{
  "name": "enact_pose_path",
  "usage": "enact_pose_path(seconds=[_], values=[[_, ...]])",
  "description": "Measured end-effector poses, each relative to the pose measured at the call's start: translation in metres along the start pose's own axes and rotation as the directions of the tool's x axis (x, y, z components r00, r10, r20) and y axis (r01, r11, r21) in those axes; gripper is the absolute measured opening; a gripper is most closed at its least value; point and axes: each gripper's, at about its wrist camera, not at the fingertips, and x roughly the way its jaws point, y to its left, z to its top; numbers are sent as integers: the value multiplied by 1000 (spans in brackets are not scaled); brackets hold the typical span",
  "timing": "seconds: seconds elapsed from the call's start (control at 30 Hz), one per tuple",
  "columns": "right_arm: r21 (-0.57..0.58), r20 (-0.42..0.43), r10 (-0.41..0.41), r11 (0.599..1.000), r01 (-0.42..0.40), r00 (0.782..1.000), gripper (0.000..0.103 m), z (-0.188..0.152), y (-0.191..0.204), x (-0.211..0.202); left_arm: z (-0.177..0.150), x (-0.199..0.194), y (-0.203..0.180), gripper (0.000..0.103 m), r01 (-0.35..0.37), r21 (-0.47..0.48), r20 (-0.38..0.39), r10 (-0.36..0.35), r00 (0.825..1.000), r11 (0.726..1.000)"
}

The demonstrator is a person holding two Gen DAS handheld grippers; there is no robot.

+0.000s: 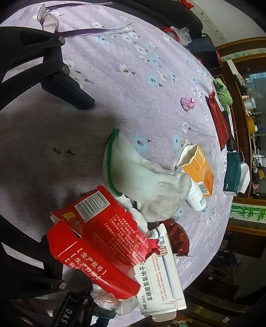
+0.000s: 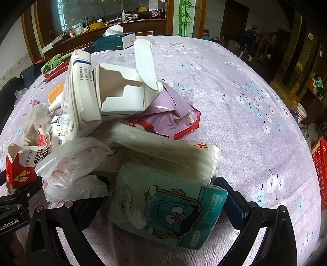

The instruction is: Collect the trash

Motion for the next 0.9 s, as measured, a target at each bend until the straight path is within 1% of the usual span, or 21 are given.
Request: enact_pose_path(seconds=[0.1,0.13,0.23,0.33,0.4,0.5,0.6,0.63,0.7,0.73,0.8,0.9], values=[[-5,-8,2,1000,-2,1000,103,0,0,-1,-9,-10,1,103,15,12,-22,-14,1000,1000],[-13,-32,10,1000,-11,999,103,1,-1,-1,-12,-15,1,103,23,24,-23,-23,999,999],[-15,-119,22,1000,-24,993,102,-2,-11,-10,-20,-37,4,103,33,62,29,-35,999,998],[-34,-115,23,999,-27,993,102,-9,-17,-29,-24,-61,2,103,59,91,66,-65,996,994],[-36,-95,36,999,-40,995,103,-15,-23,-51,-26,-76,2,103,72,98,93,-81,992,993],[-46,-31,47,998,-49,998,102,-19,-25,-85,-28,-107,-2,103,95,115,144,-111,983,989],[-46,61,23,999,-20,998,103,-20,-24,-124,-33,-134,-8,103,96,146,211,-126,969,985],[-47,100,16,999,-12,995,103,-18,-23,-136,-37,-141,-10,103,91,158,233,-126,964,983],[-45,152,-1,999,8,988,103,-22,-21,-154,-42,-153,-17,103,79,193,265,-129,956,978],[-42,174,2,999,6,985,103,-24,-21,-160,-43,-158,-21,103,73,205,283,-131,950,976],[-29,193,10,1000,-4,981,103,-26,-22,-165,-43,-161,-25,103,72,223,296,-139,945,972],[-11,191,6,1000,-4,982,101,-30,-25,-167,-44,-168,-30,103,61,240,326,-139,935,969]])
